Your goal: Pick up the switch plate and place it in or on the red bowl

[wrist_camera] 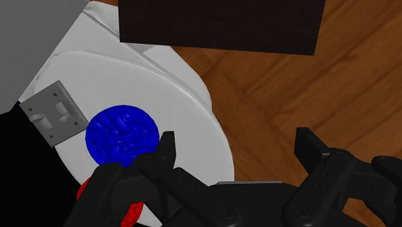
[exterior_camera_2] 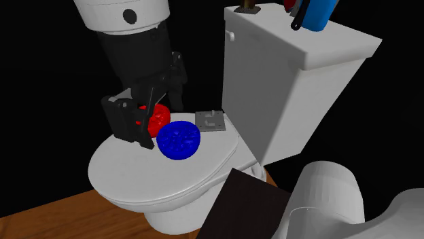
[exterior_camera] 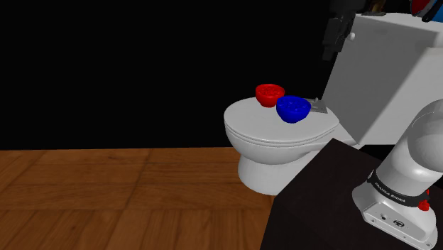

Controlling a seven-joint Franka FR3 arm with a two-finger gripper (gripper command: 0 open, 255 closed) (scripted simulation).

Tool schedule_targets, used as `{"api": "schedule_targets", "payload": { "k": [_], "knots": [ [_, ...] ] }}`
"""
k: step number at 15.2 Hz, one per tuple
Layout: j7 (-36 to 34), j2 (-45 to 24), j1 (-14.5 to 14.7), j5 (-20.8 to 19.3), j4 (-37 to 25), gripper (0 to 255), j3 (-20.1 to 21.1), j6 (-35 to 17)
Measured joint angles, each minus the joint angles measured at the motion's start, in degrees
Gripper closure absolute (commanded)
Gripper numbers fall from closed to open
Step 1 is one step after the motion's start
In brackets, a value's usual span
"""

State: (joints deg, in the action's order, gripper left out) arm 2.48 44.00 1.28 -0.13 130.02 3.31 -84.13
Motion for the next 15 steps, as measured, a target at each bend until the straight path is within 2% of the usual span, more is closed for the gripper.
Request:
{"api": "schedule_targets", "payload": {
  "k": [2,7,10,15],
  "knots": [
    [0.5,0.0,-0.2,-0.3,0.5,0,-0.5,-0.5],
    [4.7,-1.4,-1.8,-3.1,5.0,0,-4.8,-6.7],
    [7.2,-2.9,-2.9,-4.8,8.1,0,-7.6,-11.6],
    [11.9,-7.9,-4.9,-7.5,9.9,0,-12.7,-18.8]
  ]
}}
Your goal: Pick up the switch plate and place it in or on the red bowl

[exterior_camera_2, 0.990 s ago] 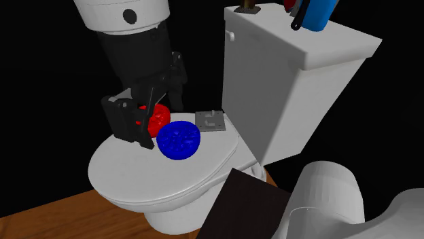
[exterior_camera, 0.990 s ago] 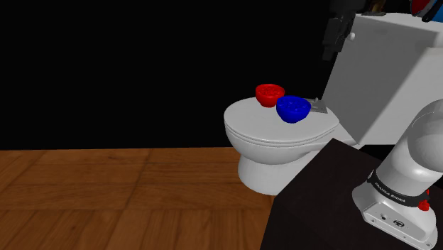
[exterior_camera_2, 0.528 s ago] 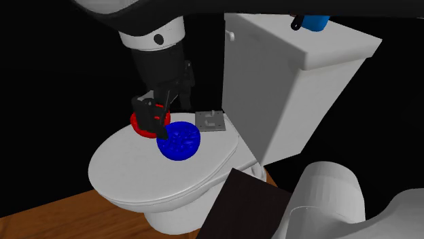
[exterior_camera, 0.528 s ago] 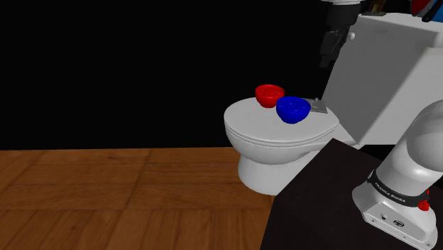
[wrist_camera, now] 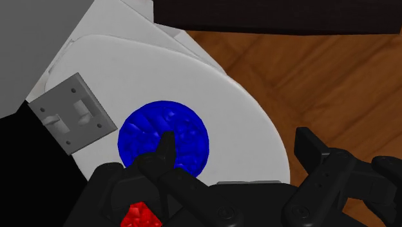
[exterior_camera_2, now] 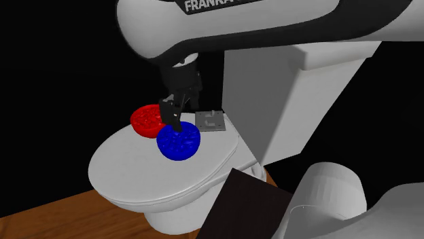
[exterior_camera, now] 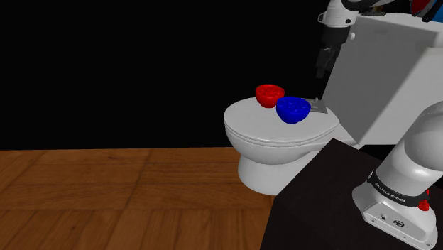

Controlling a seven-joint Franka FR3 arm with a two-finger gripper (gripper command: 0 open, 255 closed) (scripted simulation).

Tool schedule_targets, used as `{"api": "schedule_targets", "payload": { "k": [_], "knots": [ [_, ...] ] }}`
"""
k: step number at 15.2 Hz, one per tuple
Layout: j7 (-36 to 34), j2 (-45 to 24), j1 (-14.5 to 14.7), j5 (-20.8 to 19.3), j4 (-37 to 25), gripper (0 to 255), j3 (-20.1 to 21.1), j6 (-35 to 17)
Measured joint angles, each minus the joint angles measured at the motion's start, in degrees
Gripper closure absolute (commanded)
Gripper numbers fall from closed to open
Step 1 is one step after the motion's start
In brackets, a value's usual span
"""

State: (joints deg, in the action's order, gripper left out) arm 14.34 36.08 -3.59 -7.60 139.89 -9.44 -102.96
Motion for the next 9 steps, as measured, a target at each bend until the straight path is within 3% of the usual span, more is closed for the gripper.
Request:
{"api": "schedule_targets", "payload": {
  "k": [9],
  "knots": [
    [8.9,-13.8,-2.5,-1.8,-0.2,0,-9.3,-14.6]
  ]
}}
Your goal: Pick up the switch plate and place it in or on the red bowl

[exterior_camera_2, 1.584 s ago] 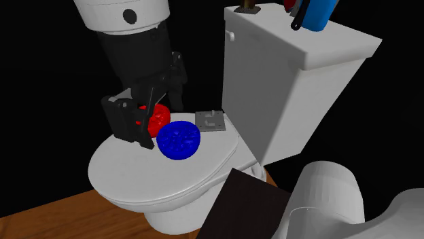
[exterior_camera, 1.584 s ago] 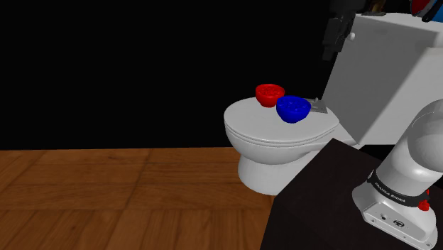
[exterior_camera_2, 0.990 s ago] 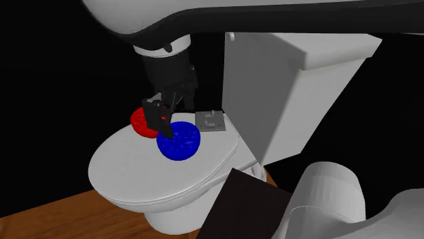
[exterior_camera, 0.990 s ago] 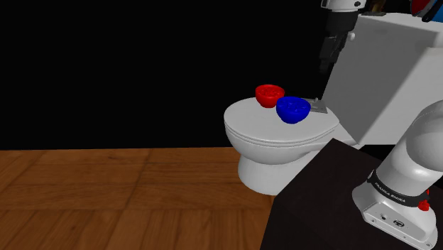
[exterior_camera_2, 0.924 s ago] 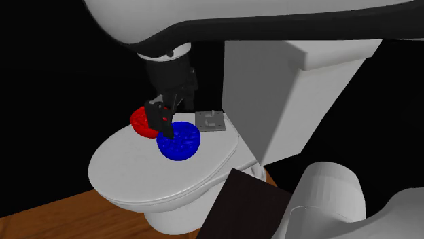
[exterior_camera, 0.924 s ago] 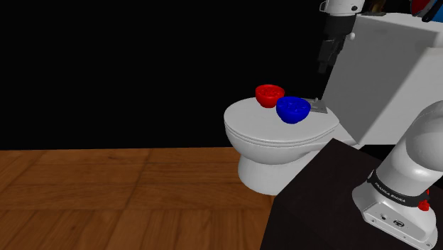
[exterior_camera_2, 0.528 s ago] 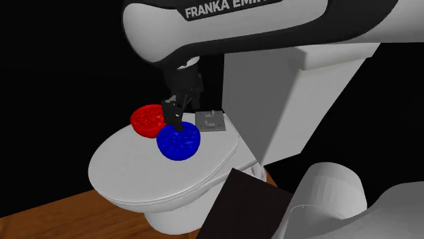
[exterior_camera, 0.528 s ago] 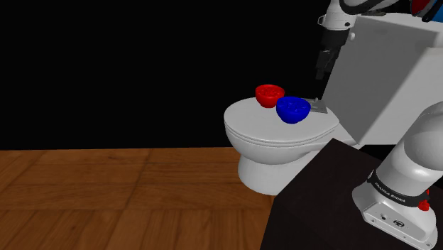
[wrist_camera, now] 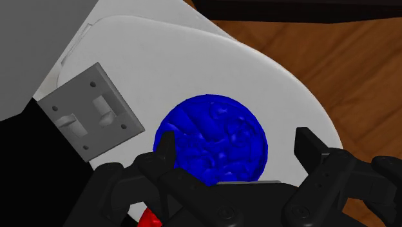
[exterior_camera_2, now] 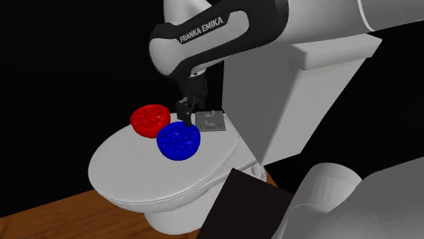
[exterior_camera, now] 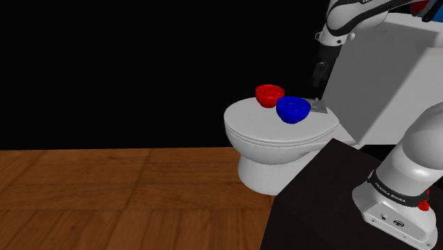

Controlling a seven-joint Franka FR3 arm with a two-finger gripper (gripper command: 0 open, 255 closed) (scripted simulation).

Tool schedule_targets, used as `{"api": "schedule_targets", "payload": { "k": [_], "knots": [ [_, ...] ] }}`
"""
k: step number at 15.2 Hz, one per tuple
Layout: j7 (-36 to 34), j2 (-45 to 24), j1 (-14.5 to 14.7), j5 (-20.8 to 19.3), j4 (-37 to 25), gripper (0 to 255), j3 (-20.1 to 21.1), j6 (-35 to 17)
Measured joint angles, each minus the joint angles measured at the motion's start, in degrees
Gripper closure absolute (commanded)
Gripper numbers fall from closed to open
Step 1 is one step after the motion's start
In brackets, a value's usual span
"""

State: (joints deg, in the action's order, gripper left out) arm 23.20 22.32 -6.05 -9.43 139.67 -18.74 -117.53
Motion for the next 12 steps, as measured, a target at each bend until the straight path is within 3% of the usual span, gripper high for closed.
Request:
{"api": "schedule_targets", "payload": {
  "k": [7,12],
  "knots": [
    [8.7,-13.7,-0.7,3.8,-5.1,0,-6.3,-8.7],
    [16.8,-25.3,-2.1,10.5,-10.3,0,-9.3,-14.2]
  ]
}}
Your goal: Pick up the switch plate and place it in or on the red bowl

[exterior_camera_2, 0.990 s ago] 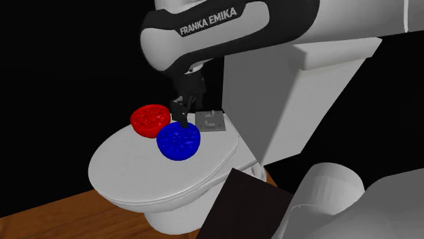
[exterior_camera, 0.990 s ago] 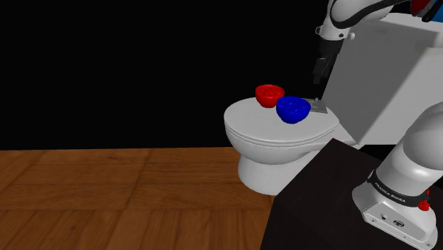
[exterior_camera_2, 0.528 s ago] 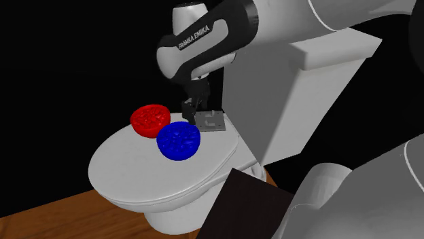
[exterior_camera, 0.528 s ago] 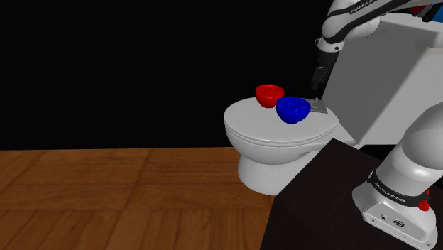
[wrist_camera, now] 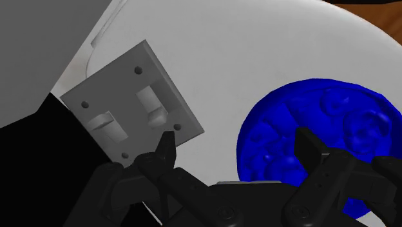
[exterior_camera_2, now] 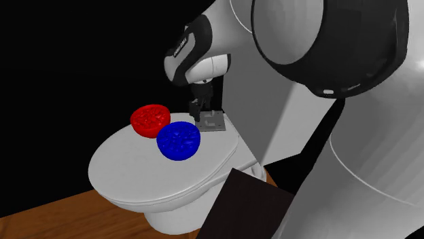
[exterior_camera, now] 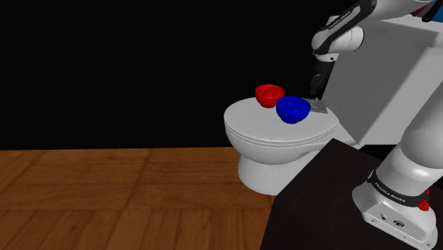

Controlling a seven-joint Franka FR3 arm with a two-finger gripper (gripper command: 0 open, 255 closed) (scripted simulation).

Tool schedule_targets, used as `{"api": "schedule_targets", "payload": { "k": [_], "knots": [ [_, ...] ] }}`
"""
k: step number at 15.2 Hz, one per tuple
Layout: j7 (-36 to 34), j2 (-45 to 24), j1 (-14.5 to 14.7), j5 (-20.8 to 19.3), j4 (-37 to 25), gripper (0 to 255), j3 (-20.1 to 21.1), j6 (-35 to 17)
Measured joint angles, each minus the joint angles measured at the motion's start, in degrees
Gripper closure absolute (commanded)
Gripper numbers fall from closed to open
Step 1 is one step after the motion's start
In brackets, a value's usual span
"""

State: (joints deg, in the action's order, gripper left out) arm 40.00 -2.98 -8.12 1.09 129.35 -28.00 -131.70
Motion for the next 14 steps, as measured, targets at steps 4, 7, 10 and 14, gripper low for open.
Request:
{"api": "schedule_targets", "payload": {
  "k": [4,7,10,14],
  "knots": [
    [6.6,-9.1,-2.7,6.3,-5.3,0,-0.2,-2.5],
    [10.4,-16.2,-5.4,10.9,-10.7,0,1.0,-3.2],
    [13.2,-20.9,-7.9,13.6,-14.3,0,2.0,-3.8],
    [14.3,-23.5,-8.8,15.2,-14.8,0,2.9,-5.6]
  ]
}}
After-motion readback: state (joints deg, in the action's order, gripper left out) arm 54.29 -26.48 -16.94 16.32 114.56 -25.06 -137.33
